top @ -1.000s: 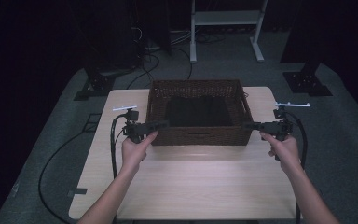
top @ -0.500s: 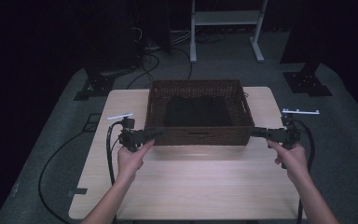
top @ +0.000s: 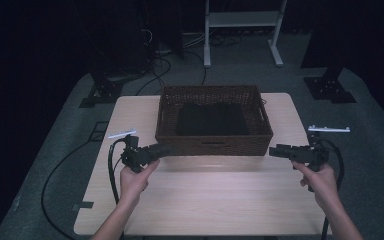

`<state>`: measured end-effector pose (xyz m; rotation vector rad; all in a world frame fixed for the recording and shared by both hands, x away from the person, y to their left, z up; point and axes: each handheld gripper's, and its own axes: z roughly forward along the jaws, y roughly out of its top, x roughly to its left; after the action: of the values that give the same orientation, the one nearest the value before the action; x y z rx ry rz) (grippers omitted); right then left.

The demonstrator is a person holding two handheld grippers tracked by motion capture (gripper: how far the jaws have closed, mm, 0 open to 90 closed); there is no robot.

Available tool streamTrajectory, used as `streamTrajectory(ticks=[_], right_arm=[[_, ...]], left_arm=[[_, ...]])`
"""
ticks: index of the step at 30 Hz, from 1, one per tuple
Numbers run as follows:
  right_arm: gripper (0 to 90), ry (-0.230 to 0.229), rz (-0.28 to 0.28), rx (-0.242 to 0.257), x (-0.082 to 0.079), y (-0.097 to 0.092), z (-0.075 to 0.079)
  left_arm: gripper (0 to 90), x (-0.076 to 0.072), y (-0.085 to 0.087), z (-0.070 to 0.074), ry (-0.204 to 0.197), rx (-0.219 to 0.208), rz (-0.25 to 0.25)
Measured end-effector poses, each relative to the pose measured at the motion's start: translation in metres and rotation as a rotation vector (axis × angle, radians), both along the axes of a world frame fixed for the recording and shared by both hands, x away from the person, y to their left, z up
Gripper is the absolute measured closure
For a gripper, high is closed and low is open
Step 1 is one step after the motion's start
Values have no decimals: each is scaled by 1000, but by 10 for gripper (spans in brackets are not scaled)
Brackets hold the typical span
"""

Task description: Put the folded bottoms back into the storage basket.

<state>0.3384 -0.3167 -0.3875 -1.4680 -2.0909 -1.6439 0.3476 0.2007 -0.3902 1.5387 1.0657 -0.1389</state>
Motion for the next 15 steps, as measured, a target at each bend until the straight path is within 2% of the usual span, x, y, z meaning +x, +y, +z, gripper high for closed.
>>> streamTrajectory(ticks=[6, 15], right_arm=[[312, 13, 5, -6, -7, -1, -9], [311, 42, 6, -14, -15, -5, -27]], left_arm=[[99, -5, 4, -7, -2, 2, 5], [99, -8, 6, -17, 18, 2, 11]])
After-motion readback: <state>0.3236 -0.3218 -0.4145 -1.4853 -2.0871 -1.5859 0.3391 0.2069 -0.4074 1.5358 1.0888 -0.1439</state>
